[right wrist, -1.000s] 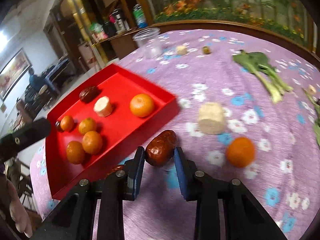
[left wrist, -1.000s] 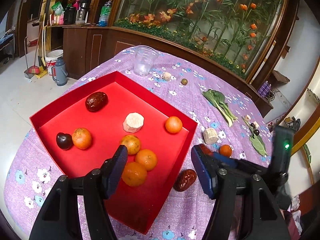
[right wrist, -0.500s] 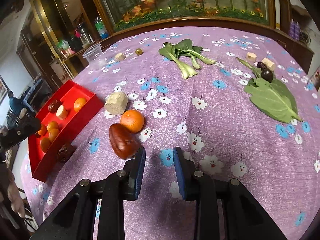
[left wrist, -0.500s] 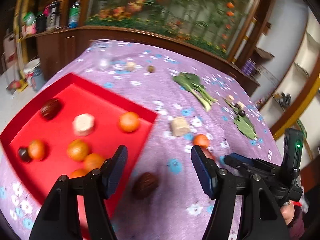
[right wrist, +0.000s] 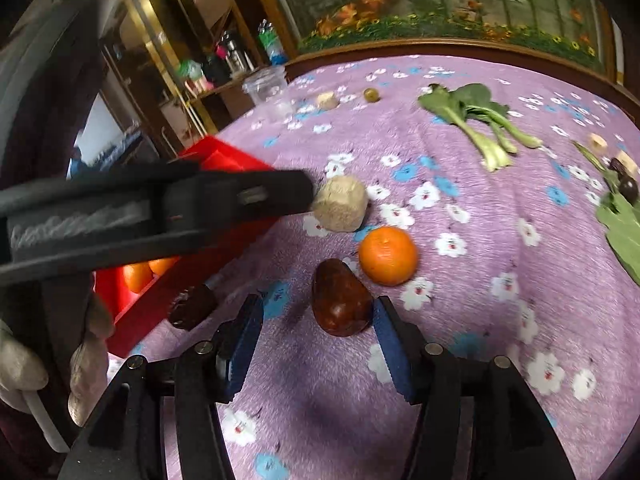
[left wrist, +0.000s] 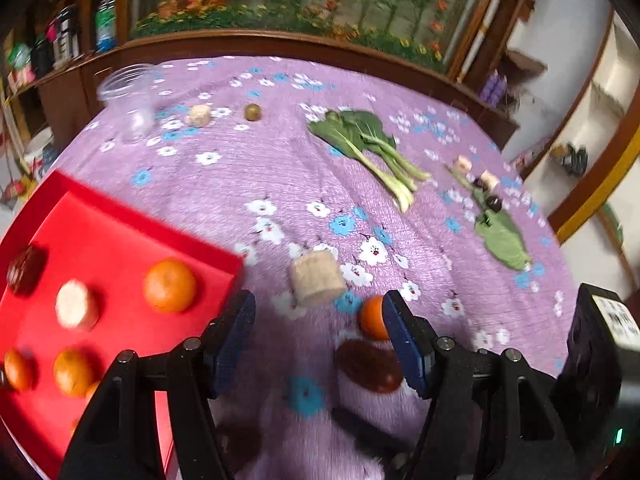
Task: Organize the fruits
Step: 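Grasp a beige root slice with the left tool while the right tool grasps a dark red date, then carry the slice and date into the red tray and release both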
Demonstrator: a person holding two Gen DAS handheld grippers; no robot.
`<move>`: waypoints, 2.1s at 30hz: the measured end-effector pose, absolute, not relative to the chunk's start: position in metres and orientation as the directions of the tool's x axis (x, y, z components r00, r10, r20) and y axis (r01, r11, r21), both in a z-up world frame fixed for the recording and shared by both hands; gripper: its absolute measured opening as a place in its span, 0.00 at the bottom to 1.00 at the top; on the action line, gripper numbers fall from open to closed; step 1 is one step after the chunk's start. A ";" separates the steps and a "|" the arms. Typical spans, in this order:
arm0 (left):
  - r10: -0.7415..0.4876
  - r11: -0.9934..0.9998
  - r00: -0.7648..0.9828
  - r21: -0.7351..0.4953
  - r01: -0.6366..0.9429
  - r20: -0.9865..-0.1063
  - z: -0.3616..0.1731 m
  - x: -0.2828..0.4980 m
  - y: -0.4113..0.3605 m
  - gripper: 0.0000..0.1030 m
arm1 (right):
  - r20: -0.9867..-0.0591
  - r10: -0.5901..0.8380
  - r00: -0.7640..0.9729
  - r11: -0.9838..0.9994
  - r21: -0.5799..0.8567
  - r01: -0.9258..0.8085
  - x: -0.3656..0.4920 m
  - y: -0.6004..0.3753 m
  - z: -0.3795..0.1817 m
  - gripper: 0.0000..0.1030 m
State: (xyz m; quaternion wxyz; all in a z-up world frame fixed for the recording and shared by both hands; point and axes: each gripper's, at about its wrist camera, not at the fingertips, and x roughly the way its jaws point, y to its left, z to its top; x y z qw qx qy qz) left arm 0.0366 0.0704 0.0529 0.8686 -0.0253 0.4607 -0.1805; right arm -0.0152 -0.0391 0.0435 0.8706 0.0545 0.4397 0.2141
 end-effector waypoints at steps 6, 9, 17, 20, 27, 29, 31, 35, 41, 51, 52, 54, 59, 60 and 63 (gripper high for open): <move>-0.308 0.927 0.477 -0.148 0.343 -0.823 0.037 0.055 0.045 0.54 | -0.732 0.432 0.526 0.901 0.332 -0.278 -0.010 -0.055 0.038 0.34; -0.270 0.931 0.489 -0.096 0.351 -0.830 0.033 0.061 0.038 0.54 | -0.728 0.428 0.535 0.904 0.342 -0.257 -0.012 -0.065 0.038 0.34; -0.241 0.940 0.492 -0.076 0.332 -0.836 0.020 0.071 0.043 0.32 | -0.718 0.442 0.538 0.897 0.364 -0.251 -0.014 -0.069 0.039 0.34; -0.275 0.942 0.504 -0.123 0.314 -0.818 0.029 0.065 0.050 0.32 | -0.715 0.445 0.540 0.896 0.367 -0.251 -0.015 -0.069 0.039 0.33; -0.374 0.924 0.553 -0.246 0.293 -0.745 0.068 0.029 0.079 0.33 | -0.697 0.456 0.554 0.889 0.388 -0.244 -0.020 -0.073 0.041 0.33; -0.390 0.920 0.570 -0.280 0.275 -0.723 0.079 0.017 0.096 0.33 | -0.692 0.459 0.557 0.887 0.398 -0.236 -0.021 -0.075 0.043 0.33; -0.401 0.916 0.594 -0.314 0.250 -0.697 0.089 0.005 0.117 0.33 | -0.680 0.468 0.564 0.880 0.418 -0.226 -0.025 -0.077 0.049 0.33; -0.370 0.920 0.661 -0.357 0.162 -0.653 0.100 -0.020 0.168 0.33 | -0.661 0.486 0.571 0.868 0.438 -0.232 -0.031 -0.071 0.070 0.33; -0.226 0.939 0.713 -0.342 -0.020 -0.664 0.086 -0.038 0.239 0.33 | -0.646 0.506 0.571 0.860 0.429 -0.277 -0.029 -0.039 0.103 0.33; -0.090 0.949 0.722 -0.280 -0.147 -0.686 0.064 -0.042 0.296 0.33 | -0.695 0.512 0.505 0.857 0.370 -0.359 -0.005 0.062 0.100 0.33; -0.090 0.950 0.719 -0.276 -0.145 -0.689 0.062 -0.041 0.297 0.33 | -0.702 0.506 0.501 0.859 0.358 -0.366 -0.003 0.069 0.097 0.33; -0.096 0.951 0.713 -0.275 -0.140 -0.695 0.057 -0.039 0.298 0.33 | -0.718 0.486 0.498 0.867 0.324 -0.378 0.001 0.084 0.092 0.33; -0.121 0.950 0.699 -0.287 -0.125 -0.705 0.048 -0.034 0.299 0.33 | -0.744 0.447 0.496 0.880 0.266 -0.395 0.010 0.106 0.081 0.33; -0.124 0.949 0.698 -0.289 -0.123 -0.705 0.047 -0.033 0.298 0.33 | -0.748 0.441 0.495 0.882 0.259 -0.395 0.012 0.108 0.079 0.33; -0.128 0.948 0.706 -0.294 -0.119 -0.697 0.049 -0.033 0.298 0.33 | -0.758 0.428 0.492 0.887 0.247 -0.391 0.017 0.110 0.073 0.33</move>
